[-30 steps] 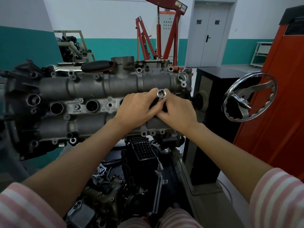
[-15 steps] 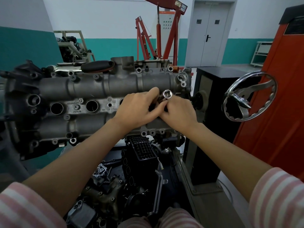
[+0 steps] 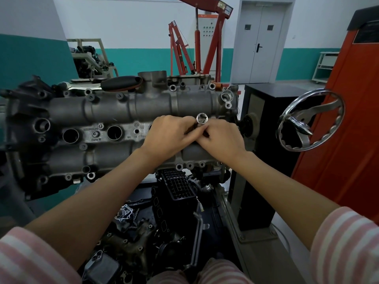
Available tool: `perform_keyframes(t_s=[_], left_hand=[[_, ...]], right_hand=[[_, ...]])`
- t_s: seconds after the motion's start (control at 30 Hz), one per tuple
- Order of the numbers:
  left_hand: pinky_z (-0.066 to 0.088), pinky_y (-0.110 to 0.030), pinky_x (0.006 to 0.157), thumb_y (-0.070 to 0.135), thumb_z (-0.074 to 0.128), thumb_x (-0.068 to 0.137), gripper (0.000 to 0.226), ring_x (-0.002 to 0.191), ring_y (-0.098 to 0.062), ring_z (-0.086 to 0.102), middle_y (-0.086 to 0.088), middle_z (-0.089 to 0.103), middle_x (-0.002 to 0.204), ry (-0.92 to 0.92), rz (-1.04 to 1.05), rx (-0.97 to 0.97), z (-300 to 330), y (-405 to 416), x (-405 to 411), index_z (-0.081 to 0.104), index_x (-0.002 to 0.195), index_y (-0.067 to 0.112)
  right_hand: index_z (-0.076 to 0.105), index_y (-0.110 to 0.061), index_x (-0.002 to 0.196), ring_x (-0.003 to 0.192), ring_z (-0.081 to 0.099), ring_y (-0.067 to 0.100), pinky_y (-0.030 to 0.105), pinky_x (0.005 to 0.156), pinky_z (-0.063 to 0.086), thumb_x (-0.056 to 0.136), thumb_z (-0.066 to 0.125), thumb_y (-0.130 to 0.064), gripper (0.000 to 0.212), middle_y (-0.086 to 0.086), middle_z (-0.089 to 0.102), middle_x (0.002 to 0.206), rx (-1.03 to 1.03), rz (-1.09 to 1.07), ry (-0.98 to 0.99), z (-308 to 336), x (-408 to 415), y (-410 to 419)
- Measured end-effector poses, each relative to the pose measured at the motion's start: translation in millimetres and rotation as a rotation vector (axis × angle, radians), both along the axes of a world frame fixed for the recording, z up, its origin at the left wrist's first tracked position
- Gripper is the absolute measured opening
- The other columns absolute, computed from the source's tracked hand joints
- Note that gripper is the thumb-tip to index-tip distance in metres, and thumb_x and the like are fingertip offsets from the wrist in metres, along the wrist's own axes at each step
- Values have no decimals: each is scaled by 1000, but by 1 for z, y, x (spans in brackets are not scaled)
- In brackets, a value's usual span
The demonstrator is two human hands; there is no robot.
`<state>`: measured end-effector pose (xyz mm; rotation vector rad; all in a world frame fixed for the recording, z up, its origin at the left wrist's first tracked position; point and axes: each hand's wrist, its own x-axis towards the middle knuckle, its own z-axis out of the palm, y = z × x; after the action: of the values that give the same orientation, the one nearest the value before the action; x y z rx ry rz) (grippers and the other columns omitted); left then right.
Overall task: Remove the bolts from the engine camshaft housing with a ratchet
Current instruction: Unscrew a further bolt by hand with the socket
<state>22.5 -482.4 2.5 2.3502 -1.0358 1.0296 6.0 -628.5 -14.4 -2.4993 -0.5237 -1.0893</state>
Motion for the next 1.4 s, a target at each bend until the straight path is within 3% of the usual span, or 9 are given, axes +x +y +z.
perform_keyframes(t_s=[0.17,0.27,0.4,0.6,0.73,0.83,1.1,1.27,1.4], left_hand=[[41,-36,52,58,22,85,68,51,-22,54,-5,57,55,11,20,58,1,-1,-1,62,77,4],[38,-33,48,54,23,84,60,49,-21,51,2,49,54,35,15,27,1,-1,0,56,83,4],[35,-30,47,48,29,85,44,47,-22,48,6,44,54,41,-1,-2,1,-2,-1,47,76,10],[28,-27,49,42,46,88,46,45,-27,51,-9,53,48,38,9,-29,-1,0,2,52,61,6],[31,-29,48,50,41,89,54,48,-23,53,-7,56,51,30,17,8,-1,-1,1,63,69,4],[38,-32,47,56,27,87,62,49,-22,53,-5,55,54,22,24,26,-1,-1,1,61,78,5],[28,-26,44,47,29,86,38,45,-18,41,13,35,52,23,-3,-3,0,-2,-1,43,77,13],[34,-30,47,53,25,86,62,46,-27,52,-8,53,49,7,16,11,-2,0,2,59,72,3],[35,-32,47,57,23,85,69,48,-23,52,-8,55,51,12,14,35,-1,0,1,63,70,3]], right_hand=[[59,-13,73,57,41,9,17,46,22,83,56,-22,14,2,60,66,-20,-7,-29,-1,0,1],[46,-14,83,58,47,12,28,48,35,87,48,-34,21,-6,50,69,-76,-58,58,0,2,-1],[51,-12,97,66,58,17,29,53,41,85,42,-44,36,-1,62,78,-95,-76,69,1,4,-1],[64,-17,76,69,59,19,27,54,34,85,56,-36,23,-1,65,72,-45,-39,34,1,0,1],[62,-12,75,65,59,23,25,52,26,84,60,-25,16,3,65,71,-49,-28,-13,1,-4,2],[51,-15,79,66,57,20,28,53,30,88,53,-30,18,-3,54,71,-76,-61,50,2,-2,2],[49,-10,103,69,60,20,31,54,41,88,40,-41,36,1,63,81,-95,-83,48,1,3,-1],[55,-17,74,64,55,16,27,50,29,87,53,-36,23,-4,58,68,-69,-55,42,1,1,0],[63,-12,81,66,56,19,25,49,25,88,56,-30,20,2,65,74,-79,-52,6,-1,-1,1]])
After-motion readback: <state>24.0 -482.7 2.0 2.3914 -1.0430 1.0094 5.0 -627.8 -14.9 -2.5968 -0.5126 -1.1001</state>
